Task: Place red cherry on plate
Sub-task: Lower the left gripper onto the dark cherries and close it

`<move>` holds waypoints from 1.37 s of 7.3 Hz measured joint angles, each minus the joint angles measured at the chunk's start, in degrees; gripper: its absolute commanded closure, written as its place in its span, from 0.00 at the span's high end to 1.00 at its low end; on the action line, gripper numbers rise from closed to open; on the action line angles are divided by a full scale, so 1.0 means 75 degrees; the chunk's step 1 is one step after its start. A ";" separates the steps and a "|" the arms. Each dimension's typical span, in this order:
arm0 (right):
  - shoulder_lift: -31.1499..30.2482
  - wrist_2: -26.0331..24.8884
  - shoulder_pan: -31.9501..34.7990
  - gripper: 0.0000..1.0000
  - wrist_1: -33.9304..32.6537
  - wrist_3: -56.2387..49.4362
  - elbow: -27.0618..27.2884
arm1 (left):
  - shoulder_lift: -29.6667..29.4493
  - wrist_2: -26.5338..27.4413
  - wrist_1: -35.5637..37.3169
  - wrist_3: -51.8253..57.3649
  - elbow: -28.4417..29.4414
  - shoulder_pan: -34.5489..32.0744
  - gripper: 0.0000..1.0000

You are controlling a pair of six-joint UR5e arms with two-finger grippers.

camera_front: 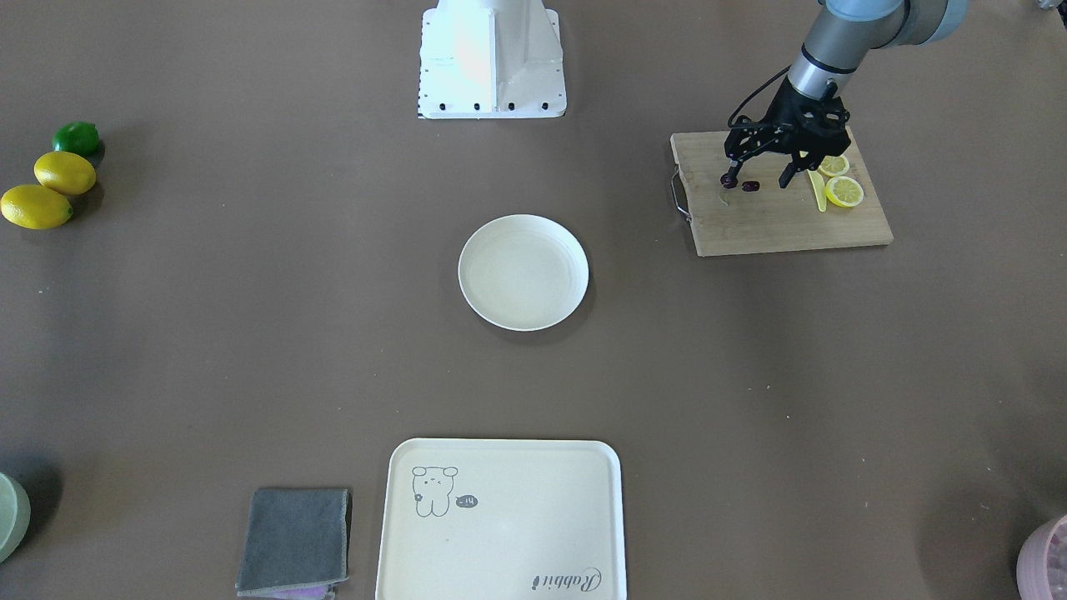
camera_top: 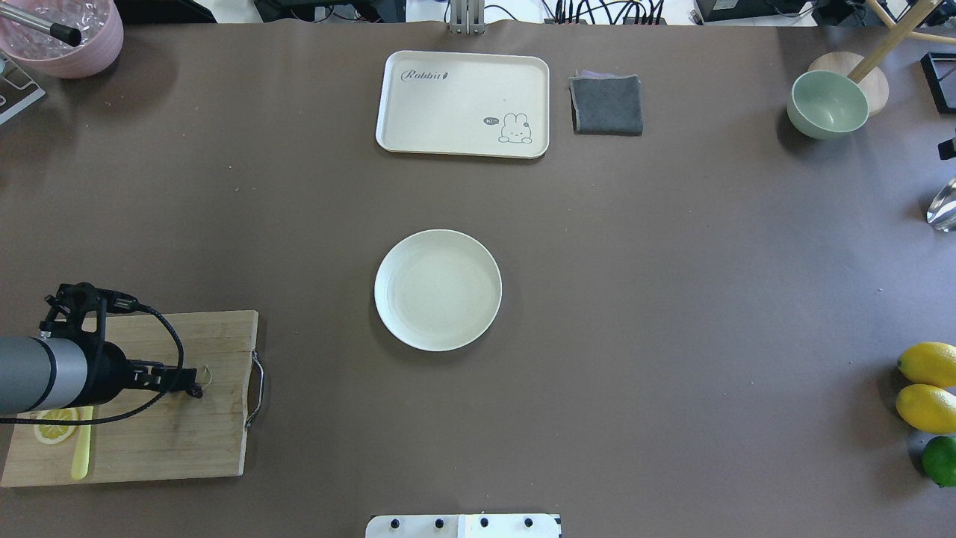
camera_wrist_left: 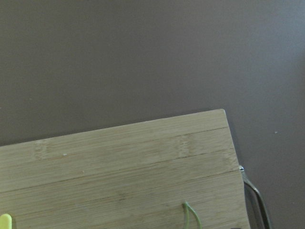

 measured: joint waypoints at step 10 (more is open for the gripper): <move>-0.0007 -0.0004 0.0025 1.00 -0.0012 -0.0004 -0.0004 | -0.0167 0.0361 -0.0012 -0.0005 0.0327 0.0513 0.20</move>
